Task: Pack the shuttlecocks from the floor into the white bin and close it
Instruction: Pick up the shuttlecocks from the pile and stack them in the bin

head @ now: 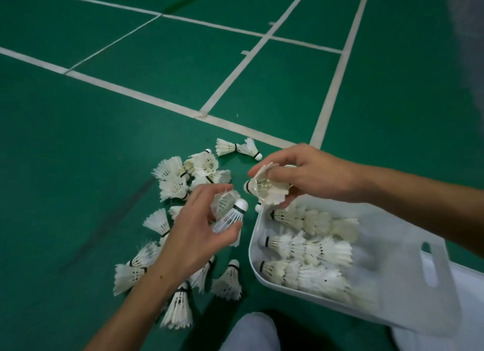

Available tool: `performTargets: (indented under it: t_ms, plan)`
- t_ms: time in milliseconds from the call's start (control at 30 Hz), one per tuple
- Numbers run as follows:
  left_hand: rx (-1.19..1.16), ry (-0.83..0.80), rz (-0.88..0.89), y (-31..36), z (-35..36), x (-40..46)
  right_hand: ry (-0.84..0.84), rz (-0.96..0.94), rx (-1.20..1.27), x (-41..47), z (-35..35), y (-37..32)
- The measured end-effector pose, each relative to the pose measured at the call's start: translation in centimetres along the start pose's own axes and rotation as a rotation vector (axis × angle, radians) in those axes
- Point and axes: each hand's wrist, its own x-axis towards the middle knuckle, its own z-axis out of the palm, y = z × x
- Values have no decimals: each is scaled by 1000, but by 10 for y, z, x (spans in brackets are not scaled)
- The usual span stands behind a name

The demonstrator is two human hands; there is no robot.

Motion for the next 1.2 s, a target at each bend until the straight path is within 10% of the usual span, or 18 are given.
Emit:
performTargets:
  t_ms: [767, 1200]
  plan:
    - [187, -342, 306, 77, 67, 20, 538, 531, 314, -163, -6, 128]
    - [368, -450, 262, 77, 111, 43, 663, 545, -716, -142, 21, 171]
